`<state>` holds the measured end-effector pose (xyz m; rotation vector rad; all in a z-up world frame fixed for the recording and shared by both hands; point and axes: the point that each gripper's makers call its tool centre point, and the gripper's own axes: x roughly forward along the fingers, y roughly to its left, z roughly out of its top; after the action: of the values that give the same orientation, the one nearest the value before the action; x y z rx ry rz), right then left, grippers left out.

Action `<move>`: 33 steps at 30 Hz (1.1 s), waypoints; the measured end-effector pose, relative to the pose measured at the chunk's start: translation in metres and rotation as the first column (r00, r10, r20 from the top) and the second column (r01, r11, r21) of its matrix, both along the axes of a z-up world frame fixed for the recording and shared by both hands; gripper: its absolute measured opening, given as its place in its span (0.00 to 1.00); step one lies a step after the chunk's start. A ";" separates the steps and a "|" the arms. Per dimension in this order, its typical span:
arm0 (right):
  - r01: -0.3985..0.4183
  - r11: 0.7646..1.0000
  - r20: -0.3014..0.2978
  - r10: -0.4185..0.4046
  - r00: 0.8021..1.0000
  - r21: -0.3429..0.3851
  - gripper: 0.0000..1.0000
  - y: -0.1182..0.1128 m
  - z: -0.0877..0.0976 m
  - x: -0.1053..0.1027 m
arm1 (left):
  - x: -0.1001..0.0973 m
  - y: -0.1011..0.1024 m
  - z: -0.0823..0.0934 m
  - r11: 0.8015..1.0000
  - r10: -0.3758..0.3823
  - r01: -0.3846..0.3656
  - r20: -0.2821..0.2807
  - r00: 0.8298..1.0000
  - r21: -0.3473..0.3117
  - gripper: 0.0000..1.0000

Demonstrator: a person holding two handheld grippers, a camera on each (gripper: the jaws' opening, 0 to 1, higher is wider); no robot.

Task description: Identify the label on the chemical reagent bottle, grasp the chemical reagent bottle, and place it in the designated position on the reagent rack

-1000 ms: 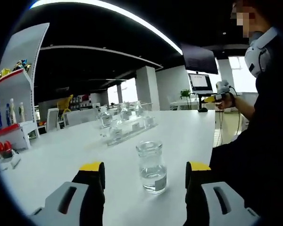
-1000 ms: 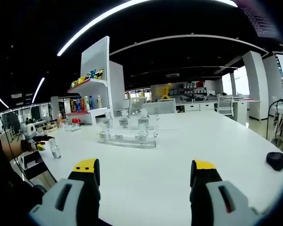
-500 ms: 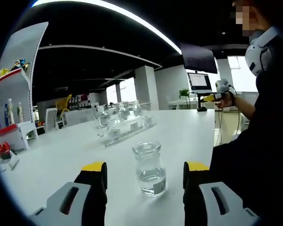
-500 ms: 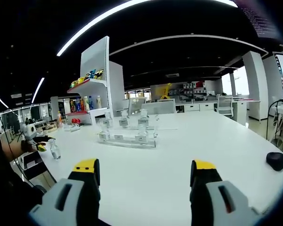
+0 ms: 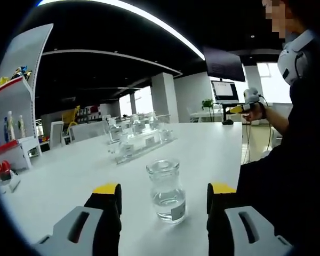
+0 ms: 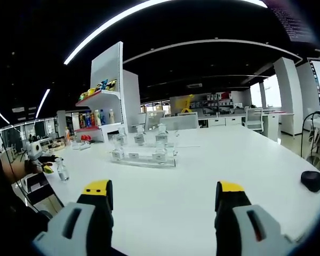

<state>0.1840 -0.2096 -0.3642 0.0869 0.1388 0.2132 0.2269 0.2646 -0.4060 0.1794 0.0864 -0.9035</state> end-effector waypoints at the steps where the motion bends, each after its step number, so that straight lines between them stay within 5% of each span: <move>1: 0.005 1.000 0.001 -0.005 1.000 0.002 0.75 -0.001 0.000 -0.001 | -0.001 -0.002 0.001 1.000 -0.003 0.003 0.005 1.000 0.004 0.64; 13: 0.002 1.000 -0.005 -0.002 1.000 0.008 0.75 0.001 -0.004 0.002 | 0.001 -0.006 0.009 1.000 -0.001 0.001 0.031 1.000 -0.008 0.63; 23: 0.004 1.000 -0.006 -0.004 1.000 0.008 0.75 0.001 -0.004 0.002 | 0.012 -0.021 0.004 1.000 -0.002 0.002 0.019 1.000 -0.017 0.49; 29: 0.012 1.000 -0.005 -0.012 1.000 0.012 0.75 -0.003 -0.004 0.002 | 0.017 -0.018 0.008 0.999 0.039 -0.039 0.056 0.998 -0.011 0.30; 33: 0.008 1.000 -0.007 -0.008 1.000 0.012 0.75 -0.002 -0.005 0.002 | 0.017 -0.017 0.009 0.999 0.046 -0.046 0.059 0.997 -0.016 0.29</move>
<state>0.1856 -0.2111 -0.3697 0.0998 0.1445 0.2060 0.2443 0.2477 -0.3972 0.1903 0.0287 -0.8521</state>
